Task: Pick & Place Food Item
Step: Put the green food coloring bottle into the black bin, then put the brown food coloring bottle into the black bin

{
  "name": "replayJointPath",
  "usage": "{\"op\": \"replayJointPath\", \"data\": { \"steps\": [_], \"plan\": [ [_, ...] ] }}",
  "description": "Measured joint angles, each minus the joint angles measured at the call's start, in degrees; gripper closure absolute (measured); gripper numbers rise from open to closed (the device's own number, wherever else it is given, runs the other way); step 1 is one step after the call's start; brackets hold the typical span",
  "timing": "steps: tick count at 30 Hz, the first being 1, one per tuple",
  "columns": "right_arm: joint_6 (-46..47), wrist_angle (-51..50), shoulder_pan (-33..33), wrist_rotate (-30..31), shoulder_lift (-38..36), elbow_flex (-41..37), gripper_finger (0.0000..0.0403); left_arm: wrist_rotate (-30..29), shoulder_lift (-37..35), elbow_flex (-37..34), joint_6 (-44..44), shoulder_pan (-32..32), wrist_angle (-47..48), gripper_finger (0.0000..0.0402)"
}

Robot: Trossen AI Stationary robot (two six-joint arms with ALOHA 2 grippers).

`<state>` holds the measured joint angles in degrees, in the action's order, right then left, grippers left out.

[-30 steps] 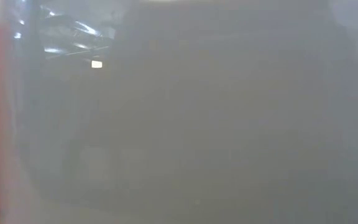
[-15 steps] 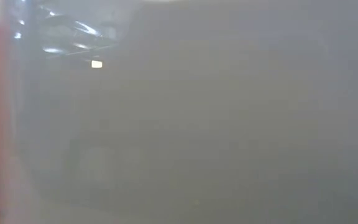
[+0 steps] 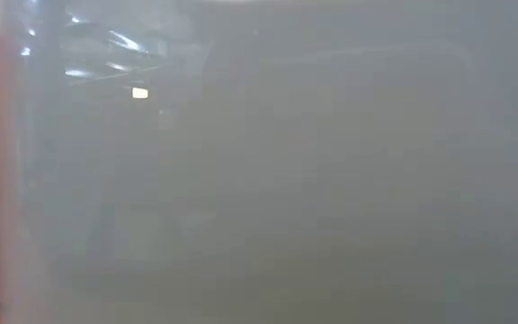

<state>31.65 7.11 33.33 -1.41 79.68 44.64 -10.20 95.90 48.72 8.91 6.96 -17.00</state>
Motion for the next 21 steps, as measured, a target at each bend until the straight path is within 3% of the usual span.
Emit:
{"op": "replayJointPath", "data": {
  "steps": [8, 15, 21],
  "plan": [
    [5.88, -2.4, 2.11, -0.19, 3.59, 0.0, 0.0315, 2.91, 3.71, 0.02, 6.54, 0.27, -5.89, 0.0117],
    [3.46, -4.15, 2.42, -0.14, 3.93, -0.02, 0.0242, 2.45, 3.88, 0.03, 9.92, 0.26, -5.2, 0.0117],
    [-0.5, -3.56, 1.91, -0.04, 3.93, -0.02, 0.0192, -1.81, 3.88, 0.03, 9.96, 0.17, -2.58, 0.0117]
  ]
}}
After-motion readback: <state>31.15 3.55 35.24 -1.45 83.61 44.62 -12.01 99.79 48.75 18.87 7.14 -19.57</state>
